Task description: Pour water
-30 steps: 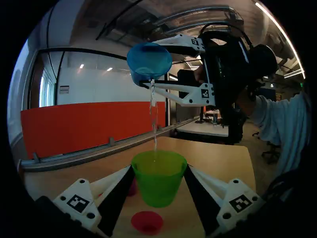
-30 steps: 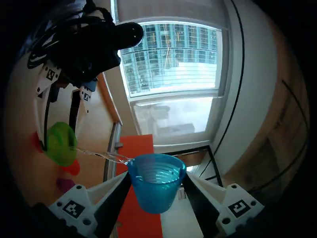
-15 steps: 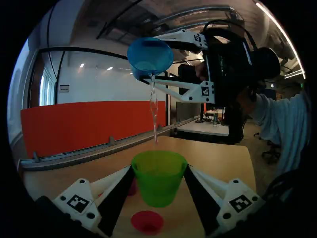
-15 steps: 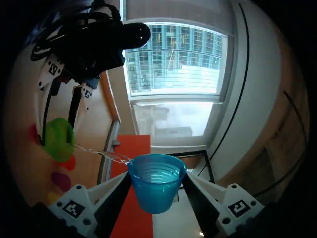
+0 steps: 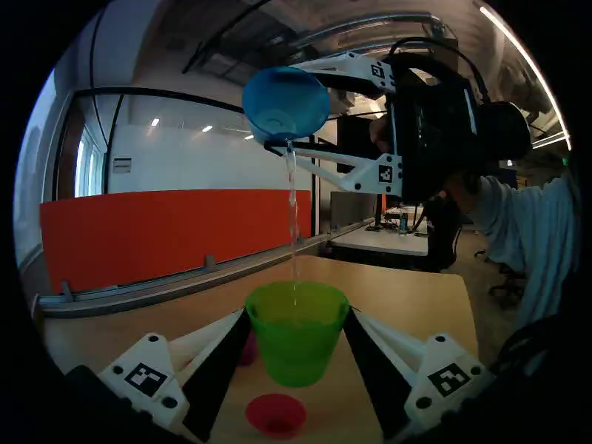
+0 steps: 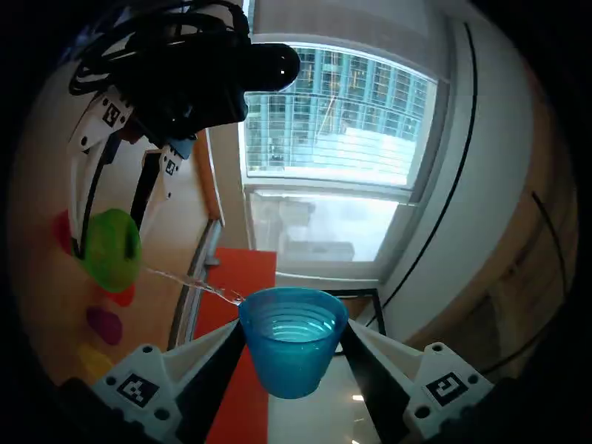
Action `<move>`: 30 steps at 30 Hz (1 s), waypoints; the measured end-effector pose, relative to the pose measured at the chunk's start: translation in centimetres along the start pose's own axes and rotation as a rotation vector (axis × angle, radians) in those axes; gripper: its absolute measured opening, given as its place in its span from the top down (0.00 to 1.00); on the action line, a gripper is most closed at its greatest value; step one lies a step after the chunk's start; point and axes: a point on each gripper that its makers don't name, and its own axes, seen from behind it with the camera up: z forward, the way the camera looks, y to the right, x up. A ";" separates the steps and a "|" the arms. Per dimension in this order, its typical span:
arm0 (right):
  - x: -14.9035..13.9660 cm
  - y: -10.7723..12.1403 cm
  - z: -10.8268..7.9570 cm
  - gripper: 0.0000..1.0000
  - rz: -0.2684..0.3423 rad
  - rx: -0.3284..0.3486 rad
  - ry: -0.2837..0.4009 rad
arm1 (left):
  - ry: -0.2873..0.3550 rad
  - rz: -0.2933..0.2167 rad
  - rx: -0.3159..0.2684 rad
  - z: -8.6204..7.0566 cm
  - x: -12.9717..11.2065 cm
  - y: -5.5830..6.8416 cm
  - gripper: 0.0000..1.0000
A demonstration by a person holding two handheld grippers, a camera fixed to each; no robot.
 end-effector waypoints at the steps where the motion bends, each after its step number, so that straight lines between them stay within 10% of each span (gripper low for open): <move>1: 0.1 0.0 0.0 0.11 -0.008 -0.001 0.001 | 0.000 -0.001 0.000 0.0 0.0 0.0 0.14; 15: 1.2 -0.3 0.0 0.11 -0.113 -0.005 0.008 | 0.008 -0.007 0.004 0.0 0.3 -0.3 0.14; 30: 0.8 -0.4 0.0 0.11 0.019 -0.005 0.012 | 0.014 -0.012 0.011 -0.1 0.4 -0.5 0.14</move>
